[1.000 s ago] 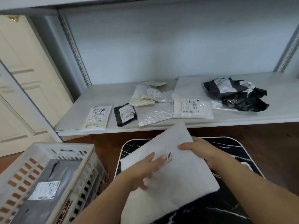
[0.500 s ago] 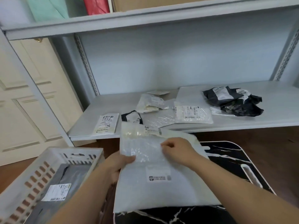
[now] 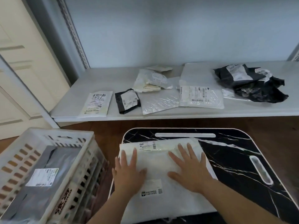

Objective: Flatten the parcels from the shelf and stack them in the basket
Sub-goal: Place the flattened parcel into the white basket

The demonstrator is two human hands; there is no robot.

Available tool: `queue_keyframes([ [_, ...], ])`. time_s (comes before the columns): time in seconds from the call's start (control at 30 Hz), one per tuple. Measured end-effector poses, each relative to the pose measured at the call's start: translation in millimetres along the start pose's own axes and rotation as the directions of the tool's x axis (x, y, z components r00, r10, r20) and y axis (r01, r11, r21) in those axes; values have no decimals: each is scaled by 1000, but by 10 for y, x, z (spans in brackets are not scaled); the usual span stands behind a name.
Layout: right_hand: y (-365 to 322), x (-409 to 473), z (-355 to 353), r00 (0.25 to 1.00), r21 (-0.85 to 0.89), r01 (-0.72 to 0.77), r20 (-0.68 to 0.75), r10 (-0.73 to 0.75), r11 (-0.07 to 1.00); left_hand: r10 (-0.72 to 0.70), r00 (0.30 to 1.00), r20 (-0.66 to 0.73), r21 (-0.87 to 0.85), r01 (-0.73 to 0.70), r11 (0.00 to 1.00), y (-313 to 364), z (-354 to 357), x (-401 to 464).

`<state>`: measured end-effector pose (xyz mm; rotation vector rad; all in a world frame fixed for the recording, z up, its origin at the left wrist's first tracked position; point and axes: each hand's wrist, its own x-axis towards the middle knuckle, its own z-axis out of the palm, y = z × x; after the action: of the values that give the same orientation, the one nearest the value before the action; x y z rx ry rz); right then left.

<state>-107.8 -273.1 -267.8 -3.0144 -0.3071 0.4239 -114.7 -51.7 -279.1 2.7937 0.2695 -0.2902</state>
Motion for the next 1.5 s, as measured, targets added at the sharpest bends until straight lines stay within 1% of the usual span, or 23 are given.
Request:
queue_keyframes([
  [0.03,-38,41,111,998,-21,34,-51,-35,999,68,998,11,82,-69,994,61,51,7],
  [0.07,-73,93,201,996,-50,53,-70,-56,997,122,992,22,132,-124,984,111,144,44],
  [0.1,-95,141,275,998,-46,39,-40,-41,998,175,984,19,168,-176,970,149,236,79],
  [0.17,-125,234,379,997,-88,28,-62,-34,996,294,955,-37,232,-278,932,188,377,144],
  [0.23,-137,306,475,994,-133,58,-88,-70,990,303,953,22,229,-300,926,177,468,215],
  [0.27,-132,341,499,989,-149,74,-117,-92,986,308,951,22,252,-303,919,150,530,261],
  [0.33,-123,398,542,984,-144,86,-141,-107,986,334,943,-7,284,-318,905,103,614,322],
  [0.4,-108,430,575,985,-135,86,-137,-105,987,356,934,-37,273,-333,903,106,624,347],
  [0.57,-85,466,633,986,-101,92,-127,-105,991,333,943,-12,229,-321,919,128,669,378],
  [0.93,-61,494,651,994,-58,96,55,-93,994,297,949,109,235,-315,920,152,629,390],
  [1.0,-69,507,615,993,-37,111,48,-109,993,277,950,146,245,-306,920,153,622,387],
  [1.07,-53,537,589,990,-27,141,10,-140,990,276,950,145,248,-305,920,171,584,385],
  [1.1,-19,536,580,989,1,149,12,-149,989,279,951,132,269,-306,913,184,567,391],
  [1.13,20,517,543,985,12,166,50,-166,986,292,949,118,281,-314,907,182,580,394],
  [1.2,102,437,474,972,-27,209,115,-205,977,292,945,146,252,-321,913,172,571,375],
  [1.27,150,338,466,965,-51,222,156,-212,974,288,944,162,278,-324,905,174,529,371],
  [1.4,91,268,456,955,-71,169,260,-146,983,265,937,226,288,-324,901,188,525,388],
  [1.5,55,314,431,944,-71,134,313,-105,988,239,908,344,284,-343,895,190,460,463],
])
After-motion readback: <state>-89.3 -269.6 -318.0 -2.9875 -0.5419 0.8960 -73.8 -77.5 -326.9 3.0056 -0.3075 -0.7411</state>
